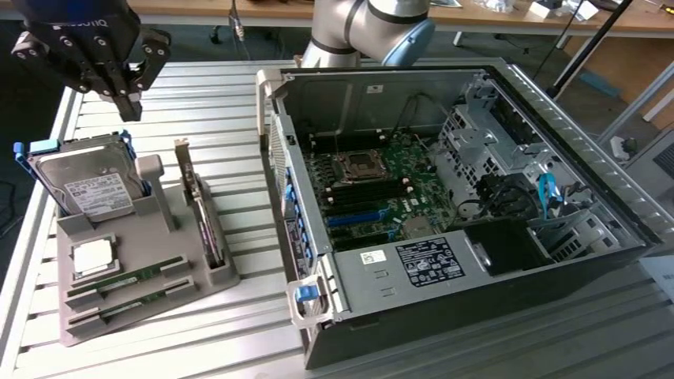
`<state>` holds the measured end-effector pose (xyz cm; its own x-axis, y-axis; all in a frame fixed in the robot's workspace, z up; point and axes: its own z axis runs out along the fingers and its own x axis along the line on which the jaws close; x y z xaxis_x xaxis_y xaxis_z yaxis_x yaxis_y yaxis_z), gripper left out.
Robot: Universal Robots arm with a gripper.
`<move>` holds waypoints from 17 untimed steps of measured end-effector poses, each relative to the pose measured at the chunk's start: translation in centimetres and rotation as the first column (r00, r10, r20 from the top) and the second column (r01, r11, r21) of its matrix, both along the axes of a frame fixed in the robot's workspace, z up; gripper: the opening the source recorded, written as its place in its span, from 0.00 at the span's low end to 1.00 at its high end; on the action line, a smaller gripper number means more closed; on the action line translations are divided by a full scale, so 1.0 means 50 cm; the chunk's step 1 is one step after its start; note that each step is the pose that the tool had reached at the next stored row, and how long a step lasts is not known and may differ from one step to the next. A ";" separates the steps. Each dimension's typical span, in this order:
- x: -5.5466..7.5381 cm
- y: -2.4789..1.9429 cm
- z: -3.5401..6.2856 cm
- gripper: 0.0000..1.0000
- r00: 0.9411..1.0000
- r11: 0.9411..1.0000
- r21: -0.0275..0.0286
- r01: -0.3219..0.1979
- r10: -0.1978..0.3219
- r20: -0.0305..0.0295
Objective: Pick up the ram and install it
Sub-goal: 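Reach for the ram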
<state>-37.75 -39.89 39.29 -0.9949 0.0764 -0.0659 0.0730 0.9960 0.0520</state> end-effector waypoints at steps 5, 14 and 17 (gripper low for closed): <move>0.003 0.0000 -0.002 0.11 0.998 1.000 0.000 0.000 0.000 -0.070; 0.003 0.0007 -0.002 0.11 0.997 0.998 -0.070 -0.001 -0.004 -0.076; 0.002 -0.0014 -0.002 0.11 0.997 0.998 -0.070 -0.001 -0.004 -0.077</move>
